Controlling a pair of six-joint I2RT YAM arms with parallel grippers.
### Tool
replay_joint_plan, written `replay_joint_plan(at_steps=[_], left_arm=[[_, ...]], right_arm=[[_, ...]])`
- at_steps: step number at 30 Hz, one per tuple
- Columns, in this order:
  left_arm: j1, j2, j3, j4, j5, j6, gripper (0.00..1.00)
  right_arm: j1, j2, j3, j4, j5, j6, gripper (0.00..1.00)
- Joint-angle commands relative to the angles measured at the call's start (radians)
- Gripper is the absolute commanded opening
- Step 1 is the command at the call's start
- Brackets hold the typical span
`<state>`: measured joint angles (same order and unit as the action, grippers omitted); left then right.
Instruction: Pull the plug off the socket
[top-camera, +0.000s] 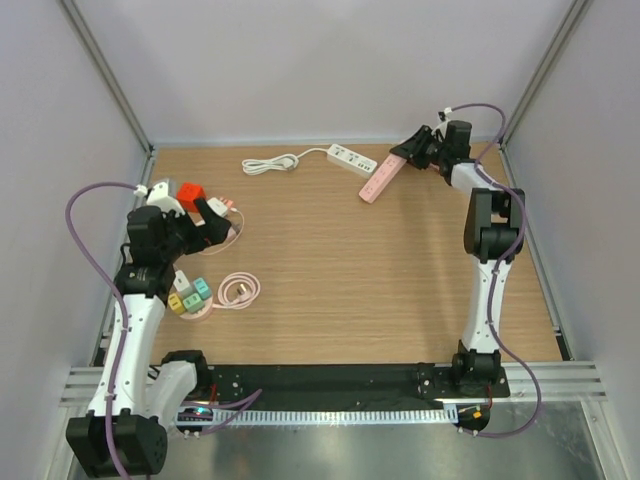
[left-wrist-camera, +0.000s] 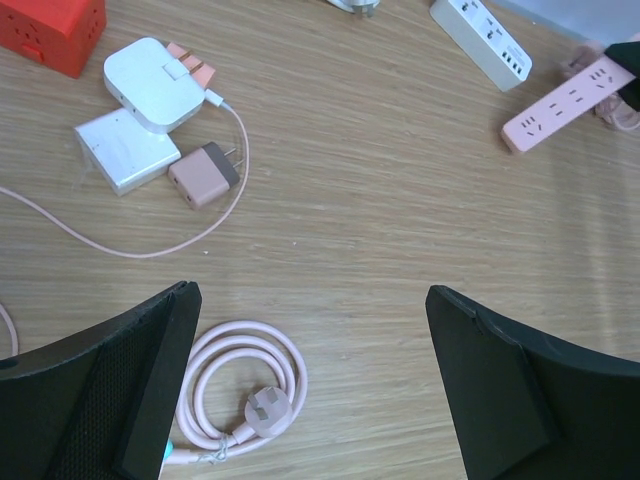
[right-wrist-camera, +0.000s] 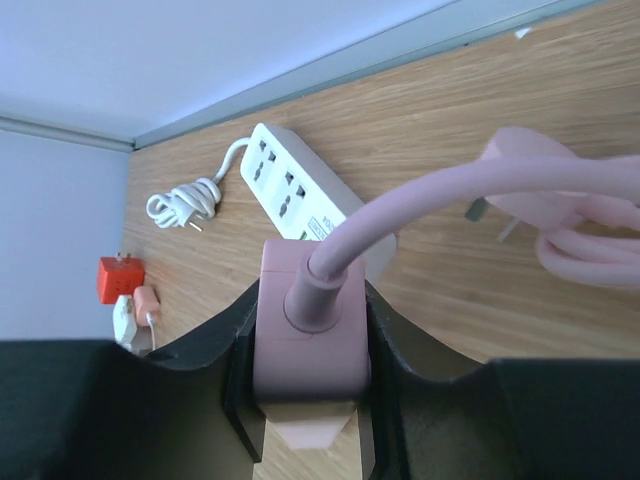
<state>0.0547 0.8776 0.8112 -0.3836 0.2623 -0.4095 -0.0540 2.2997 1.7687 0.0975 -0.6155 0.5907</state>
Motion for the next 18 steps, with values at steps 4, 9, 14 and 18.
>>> replay_joint_plan(at_steps=[4, 9, 14, 18], left_arm=[[0.005, -0.02, -0.001, 0.028, 0.034, 0.023, 1.0], [0.005, -0.02, -0.001, 0.029, 0.04, 0.021, 1.0], [0.005, -0.029, -0.006, 0.029, 0.04, 0.023, 1.0], [0.005, -0.042, -0.012, 0.029, 0.037, 0.023, 1.0]], right_arm=[[0.01, 0.147, 0.16, 0.082, -0.02, 0.164, 0.08], [0.002, 0.179, 0.132, 0.065, -0.033, 0.138, 0.28], [-0.024, 0.176, 0.106, 0.021, -0.021, 0.084, 0.64], [-0.044, 0.161, 0.121, -0.057, 0.0, 0.025, 0.82]])
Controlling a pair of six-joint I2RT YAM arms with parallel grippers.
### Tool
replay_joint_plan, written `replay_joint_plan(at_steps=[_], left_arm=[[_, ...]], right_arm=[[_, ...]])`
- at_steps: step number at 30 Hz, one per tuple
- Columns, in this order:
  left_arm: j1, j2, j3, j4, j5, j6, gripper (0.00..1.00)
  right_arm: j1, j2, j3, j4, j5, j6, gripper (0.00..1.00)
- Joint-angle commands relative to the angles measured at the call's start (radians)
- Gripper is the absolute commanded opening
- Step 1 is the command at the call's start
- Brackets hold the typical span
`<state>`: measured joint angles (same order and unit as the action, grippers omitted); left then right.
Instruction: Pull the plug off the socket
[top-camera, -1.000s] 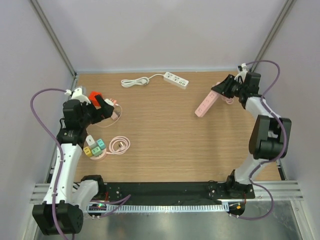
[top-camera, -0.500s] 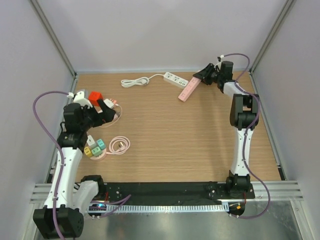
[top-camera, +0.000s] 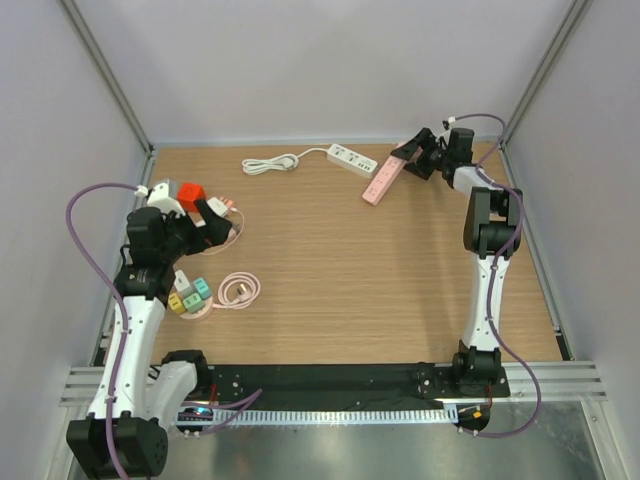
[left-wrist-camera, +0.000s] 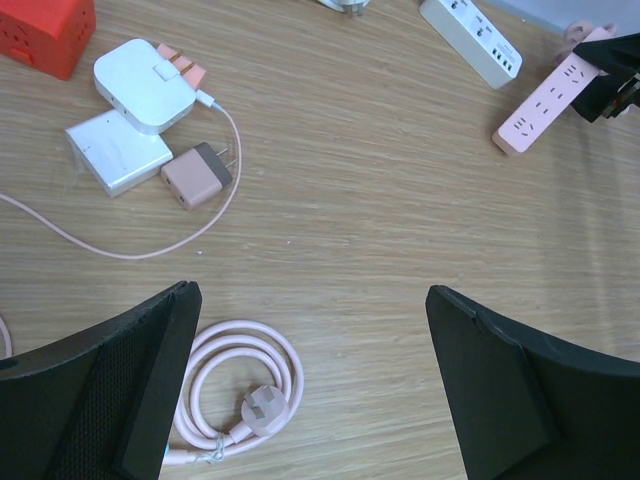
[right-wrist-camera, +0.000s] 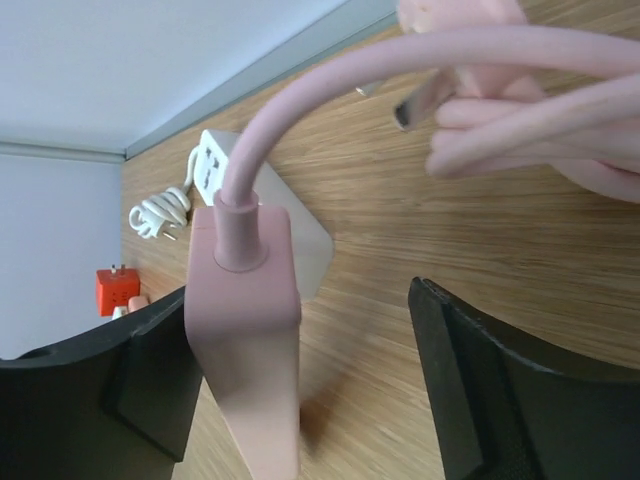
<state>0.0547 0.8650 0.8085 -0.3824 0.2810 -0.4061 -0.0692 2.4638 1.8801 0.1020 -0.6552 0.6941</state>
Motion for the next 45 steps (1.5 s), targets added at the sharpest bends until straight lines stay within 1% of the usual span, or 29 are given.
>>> replay_joint_plan(at_steps=[1, 2, 3, 7, 11, 15, 17, 20, 25, 29, 32, 33, 35, 36, 37, 39, 40, 41, 43, 44, 45], left_arm=[[0.005, -0.03, -0.009, 0.03, 0.017, 0.018, 1.0], [0.004, -0.035, -0.012, 0.03, 0.018, 0.018, 1.0], [0.004, -0.037, -0.014, 0.028, 0.018, 0.018, 1.0], [0.004, -0.047, -0.017, 0.031, 0.017, 0.018, 1.0], [0.004, -0.049, -0.017, 0.036, 0.021, 0.016, 1.0], [0.005, -0.05, -0.017, 0.037, 0.024, 0.015, 1.0], [0.004, -0.055, -0.019, 0.037, 0.026, 0.015, 1.0], [0.005, -0.06, -0.019, 0.037, 0.027, 0.013, 1.0], [0.005, -0.07, -0.023, 0.04, 0.027, 0.01, 1.0], [0.004, -0.078, -0.026, 0.042, 0.024, 0.009, 1.0], [0.005, -0.087, -0.029, 0.034, 0.001, 0.013, 1.0], [0.005, -0.089, -0.031, 0.027, -0.009, 0.012, 1.0], [0.005, -0.098, -0.034, 0.022, -0.028, 0.01, 1.0], [0.004, -0.109, -0.038, 0.022, -0.037, 0.01, 1.0], [0.005, -0.113, -0.042, 0.023, -0.046, 0.006, 1.0], [0.004, -0.126, -0.046, 0.022, -0.08, 0.001, 1.0], [0.004, -0.129, -0.048, 0.022, -0.092, -0.002, 1.0], [0.004, -0.13, -0.048, 0.019, -0.107, -0.014, 1.0], [0.005, -0.129, -0.045, 0.008, -0.164, -0.034, 1.0], [0.005, -0.127, -0.042, 0.001, -0.181, -0.046, 1.0], [0.005, -0.126, -0.037, -0.021, -0.212, -0.071, 1.0]], right_arm=[[-0.032, -0.009, 0.013, -0.08, 0.051, -0.091, 0.84], [-0.035, -0.017, 0.019, -0.096, 0.061, -0.131, 0.86], [-0.038, -0.022, 0.036, -0.164, 0.081, -0.152, 0.9], [-0.038, -0.058, 0.06, -0.283, 0.135, -0.286, 0.99], [-0.04, -0.103, 0.062, -0.357, 0.151, -0.402, 1.0], [-0.04, -0.176, 0.053, -0.433, 0.095, -0.508, 1.0], [-0.04, -0.213, 0.033, -0.441, 0.075, -0.562, 1.0], [-0.04, -0.288, -0.036, -0.436, 0.077, -0.622, 1.0], [-0.034, -0.397, -0.093, -0.462, 0.074, -0.689, 1.0], [0.006, -0.514, -0.176, -0.511, 0.025, -0.853, 0.99], [0.069, -0.583, -0.254, -0.554, -0.084, -0.941, 1.0], [0.127, -0.592, -0.268, -0.573, -0.133, -1.002, 1.0], [0.184, -0.609, -0.298, -0.635, -0.161, -1.067, 1.0], [0.212, -0.615, -0.306, -0.657, -0.175, -1.126, 1.0], [0.271, -0.617, -0.314, -0.682, -0.201, -1.154, 0.99], [0.33, -0.615, -0.32, -0.738, -0.205, -1.22, 1.0], [0.394, -0.614, -0.323, -0.757, -0.213, -1.243, 0.99], [0.425, -0.614, -0.332, -0.78, -0.215, -1.265, 1.0], [0.492, -0.624, -0.351, -0.785, -0.212, -1.321, 1.0], [0.559, -0.632, -0.383, -0.766, -0.202, -1.337, 0.99], [0.597, -0.643, -0.403, -0.74, -0.181, -1.347, 1.0]])
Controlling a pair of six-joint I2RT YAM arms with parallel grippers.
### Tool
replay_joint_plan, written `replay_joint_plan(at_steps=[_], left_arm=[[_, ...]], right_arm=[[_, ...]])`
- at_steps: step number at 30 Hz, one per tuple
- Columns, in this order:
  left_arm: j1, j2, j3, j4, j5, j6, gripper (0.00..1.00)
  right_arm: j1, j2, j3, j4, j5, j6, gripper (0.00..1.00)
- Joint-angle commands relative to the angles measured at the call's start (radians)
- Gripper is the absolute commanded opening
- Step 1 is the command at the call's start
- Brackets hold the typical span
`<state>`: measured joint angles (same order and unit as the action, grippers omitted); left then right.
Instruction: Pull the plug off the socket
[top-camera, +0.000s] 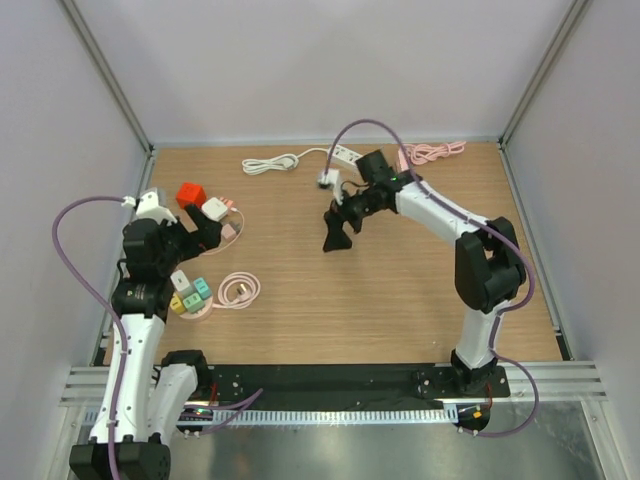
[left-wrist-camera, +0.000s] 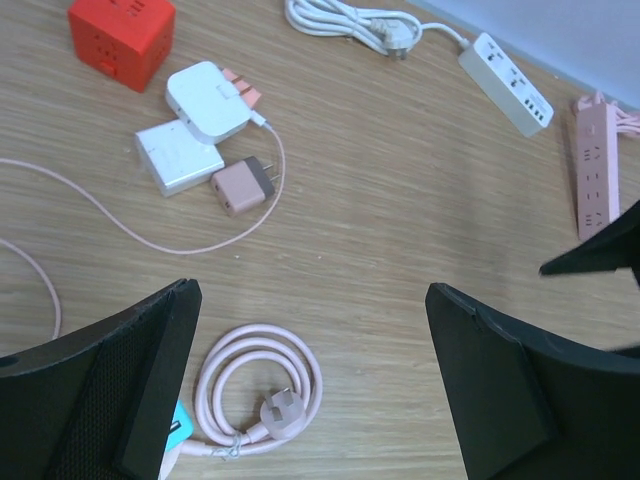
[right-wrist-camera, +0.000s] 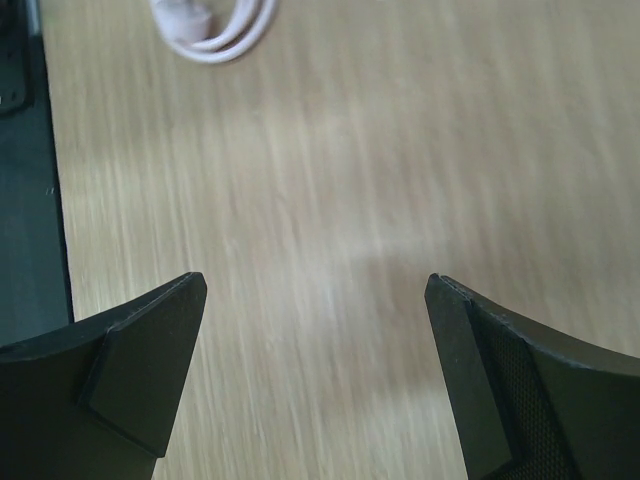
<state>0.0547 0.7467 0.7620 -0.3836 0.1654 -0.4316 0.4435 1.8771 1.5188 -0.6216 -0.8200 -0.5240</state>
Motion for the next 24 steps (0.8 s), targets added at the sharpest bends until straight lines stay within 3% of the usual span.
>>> replay_joint_plan(at_steps=[1, 2, 8, 17, 24], left_arm=[[0.005, -0.003, 0.019, -0.035, -0.108, -0.059, 1.0], [0.005, -0.003, 0.042, -0.05, -0.124, -0.07, 1.0], [0.004, -0.029, 0.15, -0.21, -0.295, -0.194, 1.0], [0.005, -0.092, 0.247, -0.452, -0.579, -0.351, 1.0], [0.004, -0.164, 0.315, -0.551, -0.652, -0.424, 1.0]], right_arm=[[0.119, -0.077, -0.066, 0.011, 0.011, -0.166, 1.0], [0.206, -0.085, -0.106, 0.049, 0.075, -0.2, 1.0], [0.453, -0.044, -0.132, 0.097, 0.218, -0.444, 1.0], [0.641, 0.131, 0.127, 0.043, 0.389, -0.406, 0.99], [0.724, 0.241, 0.254, 0.056, 0.484, -0.363, 0.9]])
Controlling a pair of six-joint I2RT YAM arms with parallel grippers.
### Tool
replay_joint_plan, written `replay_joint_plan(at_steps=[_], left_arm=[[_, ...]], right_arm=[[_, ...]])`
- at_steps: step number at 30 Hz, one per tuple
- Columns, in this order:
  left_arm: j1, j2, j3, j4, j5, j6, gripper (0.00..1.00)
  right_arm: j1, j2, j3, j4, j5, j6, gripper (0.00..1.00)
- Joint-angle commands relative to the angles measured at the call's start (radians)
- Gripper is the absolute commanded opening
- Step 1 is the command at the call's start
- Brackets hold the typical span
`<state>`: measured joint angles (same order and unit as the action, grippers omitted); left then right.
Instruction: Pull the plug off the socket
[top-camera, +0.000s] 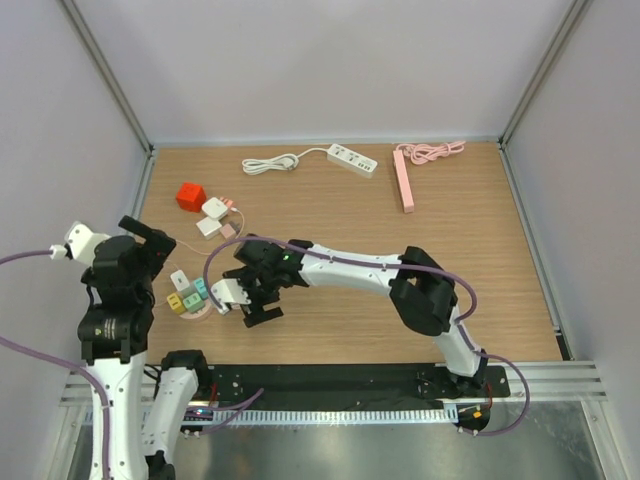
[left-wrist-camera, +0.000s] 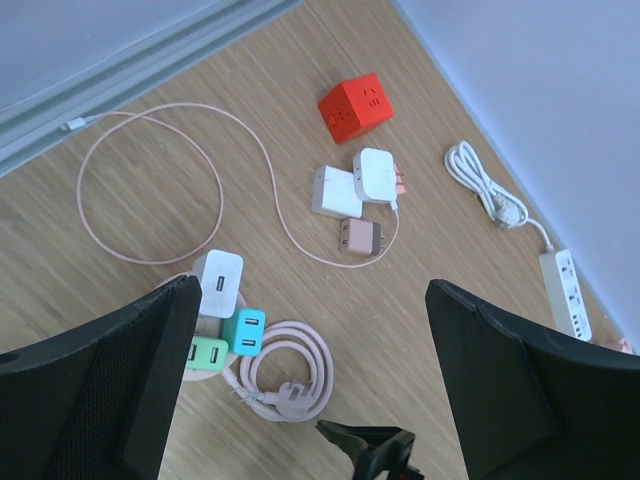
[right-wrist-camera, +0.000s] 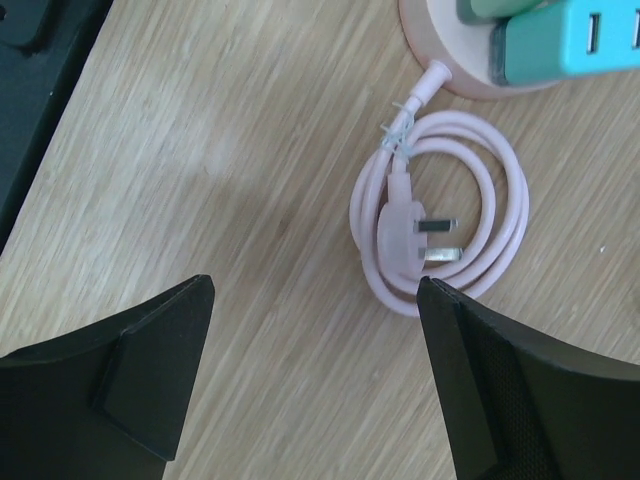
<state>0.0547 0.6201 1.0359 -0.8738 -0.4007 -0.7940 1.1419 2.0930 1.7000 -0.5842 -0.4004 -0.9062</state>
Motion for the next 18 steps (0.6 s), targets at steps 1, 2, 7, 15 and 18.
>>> replay_joint_plan(at_steps=[1, 2, 7, 15, 18], left_arm=[[0.005, -0.057, 0.049, -0.065, -0.093, -0.07, 1.0], [0.005, -0.069, 0.053, -0.067, -0.099, -0.073, 1.0], [0.005, -0.105, 0.079, -0.088, -0.121, -0.093, 1.0], [0.004, -0.123, 0.111, -0.128, -0.132, -0.086, 1.0], [0.002, -0.129, 0.115, -0.129, -0.132, -0.085, 1.0]], right_arm=[[0.033, 0.056, 0.111, 0.018, 0.072, 0.032, 0.88], [0.045, 0.071, 0.133, 0.017, 0.086, 0.041, 0.86], [0.084, 0.16, 0.252, 0.02, 0.124, 0.076, 0.81], [0.093, 0.277, 0.32, 0.056, 0.193, 0.141, 0.71], [0.091, 0.297, 0.317, 0.076, 0.213, 0.153, 0.69]])
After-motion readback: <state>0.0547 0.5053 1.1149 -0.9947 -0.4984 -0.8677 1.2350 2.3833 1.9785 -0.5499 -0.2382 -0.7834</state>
